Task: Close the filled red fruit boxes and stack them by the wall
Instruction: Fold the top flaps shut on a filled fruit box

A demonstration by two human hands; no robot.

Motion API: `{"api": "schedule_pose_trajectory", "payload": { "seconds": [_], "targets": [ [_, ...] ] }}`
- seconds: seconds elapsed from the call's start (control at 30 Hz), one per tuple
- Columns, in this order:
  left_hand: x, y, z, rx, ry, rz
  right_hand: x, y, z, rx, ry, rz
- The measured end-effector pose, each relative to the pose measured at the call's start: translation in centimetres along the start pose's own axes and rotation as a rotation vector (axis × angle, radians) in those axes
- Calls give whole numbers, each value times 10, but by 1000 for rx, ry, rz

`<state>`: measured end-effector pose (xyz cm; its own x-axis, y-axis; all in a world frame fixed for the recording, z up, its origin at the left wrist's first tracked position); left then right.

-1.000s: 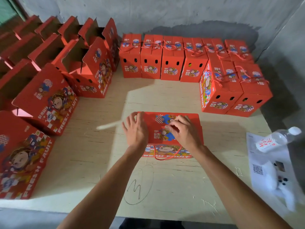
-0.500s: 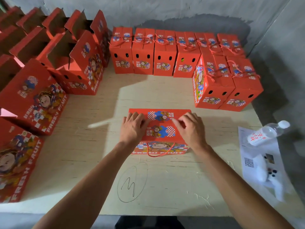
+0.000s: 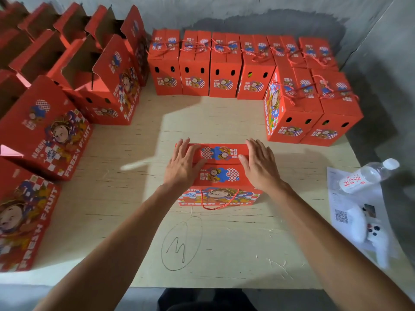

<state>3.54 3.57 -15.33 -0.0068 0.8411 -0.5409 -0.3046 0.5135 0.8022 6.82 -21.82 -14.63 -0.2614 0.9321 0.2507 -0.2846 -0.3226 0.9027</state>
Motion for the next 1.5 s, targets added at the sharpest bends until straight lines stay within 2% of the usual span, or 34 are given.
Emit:
{"api": "schedule_pose_trajectory", "payload": {
  "seconds": [0.13,0.23,0.33,0.4,0.47,0.57,0.67,0.77,0.83,0.9,1.0,1.07,1.17,1.23,1.3,1.37,1.43,1.5],
  "targets": [
    [5,-2,5,4,-35,-17,-1,6,7,-52,57,-136],
    [2,2,20,15,-126,-69,7,12,9,9,-66,-333],
    [-6,7,33,-128,-117,6,21,19,3,78,-214,-477],
    [-9,6,33,-217,74,39,20,24,-5,151,-259,-497],
    [-13,0,27,-270,367,-65,11,27,-12,217,-253,-451],
    [-21,-15,3,-333,758,-474,6,23,-26,355,-362,-264],
    [-24,-24,-26,-337,881,-803,11,19,-37,443,-441,-118],
    [-17,-22,-31,-206,857,-827,17,9,-44,671,-615,229],
    [-11,-17,-25,-171,854,-767,27,6,-42,703,-674,486],
    [-8,-9,-18,-135,851,-754,37,0,-37,564,-705,693],
    [-1,4,-11,-84,861,-678,53,-13,-40,168,-861,901],
    [2,12,-11,-19,877,-547,62,-13,-48,-36,-870,874],
    [6,19,-19,73,966,-493,68,-7,-48,-167,-776,697],
    [3,30,-19,137,913,-409,75,4,-36,-224,-753,621],
    [-11,48,-3,107,765,-362,96,16,-19,-167,-660,666],
    [-38,73,19,17,628,-466,125,30,3,-47,-538,838],
    [-65,103,38,-82,498,-517,154,43,25,78,-527,1061],
    [-79,121,45,-131,369,-387,171,51,36,228,-576,1223]
  ]
}}
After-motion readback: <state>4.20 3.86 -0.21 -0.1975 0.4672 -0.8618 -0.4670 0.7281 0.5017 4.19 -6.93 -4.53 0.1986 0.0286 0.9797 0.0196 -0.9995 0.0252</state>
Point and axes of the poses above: each hand's wrist, its own z-axis towards the middle knuckle, its own y-axis out of the back of the hand, x = y × z, the point moved 3 cm from there along z, towards the middle knuckle, and after that the axes turned 15 degrees about -x, right-handed, at the moved point
